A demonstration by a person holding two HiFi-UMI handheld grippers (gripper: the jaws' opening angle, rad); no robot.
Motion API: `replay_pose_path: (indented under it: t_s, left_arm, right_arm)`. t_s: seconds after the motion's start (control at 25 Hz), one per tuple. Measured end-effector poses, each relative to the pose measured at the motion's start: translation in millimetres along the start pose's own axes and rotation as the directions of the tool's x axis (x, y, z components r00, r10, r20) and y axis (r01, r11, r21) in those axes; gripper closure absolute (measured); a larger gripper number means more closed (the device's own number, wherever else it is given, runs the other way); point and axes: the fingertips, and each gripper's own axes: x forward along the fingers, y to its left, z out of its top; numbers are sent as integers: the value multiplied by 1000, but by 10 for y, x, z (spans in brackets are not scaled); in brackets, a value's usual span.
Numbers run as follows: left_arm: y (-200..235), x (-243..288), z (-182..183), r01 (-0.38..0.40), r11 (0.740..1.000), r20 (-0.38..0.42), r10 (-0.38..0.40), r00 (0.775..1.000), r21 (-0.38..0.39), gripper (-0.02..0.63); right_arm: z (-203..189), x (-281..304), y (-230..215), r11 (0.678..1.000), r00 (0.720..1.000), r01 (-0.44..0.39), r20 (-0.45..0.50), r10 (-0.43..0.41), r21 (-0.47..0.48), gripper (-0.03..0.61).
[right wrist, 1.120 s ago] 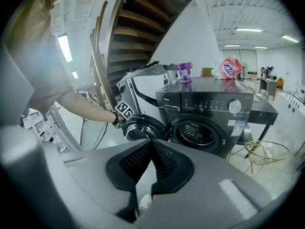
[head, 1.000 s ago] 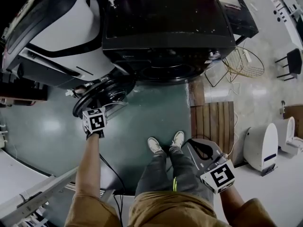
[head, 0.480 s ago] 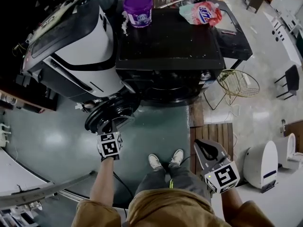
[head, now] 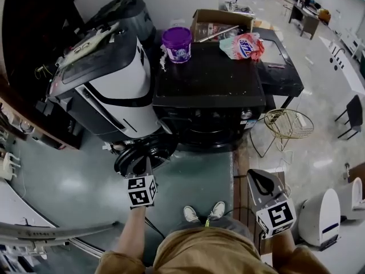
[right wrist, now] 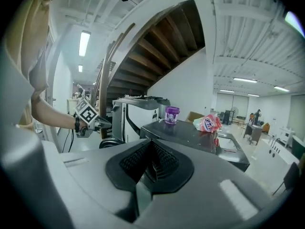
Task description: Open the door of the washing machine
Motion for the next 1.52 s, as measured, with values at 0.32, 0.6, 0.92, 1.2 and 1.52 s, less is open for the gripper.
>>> replay_pose_path:
  t_s: [0.32, 0.6, 0.92, 1.2, 1.52]
  left_arm:
    - [3, -501, 838, 18, 1000, 196, -18, 981, 0, 552]
    - [50, -907, 1352, 16, 1000, 331, -10, 943, -14, 552]
    - [210, -1217, 1502, -33, 999, 393, 41, 919, -25, 552]
    - [232, -1358, 1490, -42, 996, 414, 70, 908, -75, 554]
    - [206, -1420, 1492, -92, 996, 425, 87, 901, -9, 552]
  right_arm:
    - [501, -257, -370, 994, 989, 103, 107, -99, -38, 574]
    - [898, -412, -513, 983, 974, 157, 182, -139, -92, 574]
    - [1054, -546, -726, 967, 959, 222, 210, -193, -125, 574]
    - [1073, -652, -854, 949, 947, 278, 206, -246, -146, 574]
    - [1006, -628, -836, 951, 949, 276, 194, -248, -137, 574]
